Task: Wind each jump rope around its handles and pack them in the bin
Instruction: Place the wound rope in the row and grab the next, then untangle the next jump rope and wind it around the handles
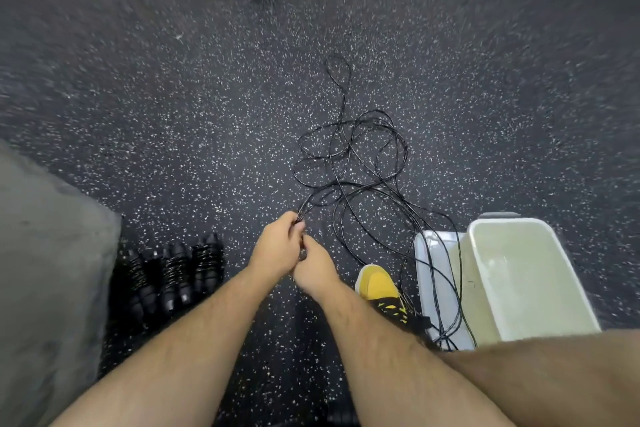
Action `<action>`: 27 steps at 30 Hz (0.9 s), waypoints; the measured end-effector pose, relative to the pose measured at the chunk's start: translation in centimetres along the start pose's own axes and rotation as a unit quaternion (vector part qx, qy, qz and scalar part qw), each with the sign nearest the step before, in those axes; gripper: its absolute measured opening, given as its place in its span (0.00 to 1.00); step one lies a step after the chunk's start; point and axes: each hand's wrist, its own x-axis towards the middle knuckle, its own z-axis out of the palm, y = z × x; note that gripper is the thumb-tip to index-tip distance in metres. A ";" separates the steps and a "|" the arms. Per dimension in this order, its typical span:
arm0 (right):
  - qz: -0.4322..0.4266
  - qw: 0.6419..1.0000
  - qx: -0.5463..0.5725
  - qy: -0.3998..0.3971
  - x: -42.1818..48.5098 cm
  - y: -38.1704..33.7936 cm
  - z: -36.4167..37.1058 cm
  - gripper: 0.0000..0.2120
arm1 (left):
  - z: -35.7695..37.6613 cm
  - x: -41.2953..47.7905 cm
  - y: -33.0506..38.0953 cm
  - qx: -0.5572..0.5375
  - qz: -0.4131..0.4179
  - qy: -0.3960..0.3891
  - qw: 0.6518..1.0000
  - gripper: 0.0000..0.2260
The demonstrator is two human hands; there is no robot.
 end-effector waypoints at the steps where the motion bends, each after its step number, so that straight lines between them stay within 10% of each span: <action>1: -0.014 1.000 0.011 0.012 -0.3 -1.4 -0.4 0.14 | -1.4 -0.3 1.2 -0.018 0.007 0.019 1.000 0.09; 9: -0.177 0.980 -0.081 0.036 -6.4 -15.6 -8.3 0.11 | -14.2 -3.1 12.9 -0.125 0.087 0.133 0.979 0.13; 20: -0.306 0.947 0.030 0.092 -12.5 -25.7 -16.3 0.11 | -18.6 -7.8 19.9 -0.199 0.120 -0.008 0.972 0.10; 27: -0.280 0.954 -0.031 0.102 -10.2 -24.3 -15.7 0.15 | -20.6 -5.2 20.0 -0.178 0.156 0.152 0.960 0.09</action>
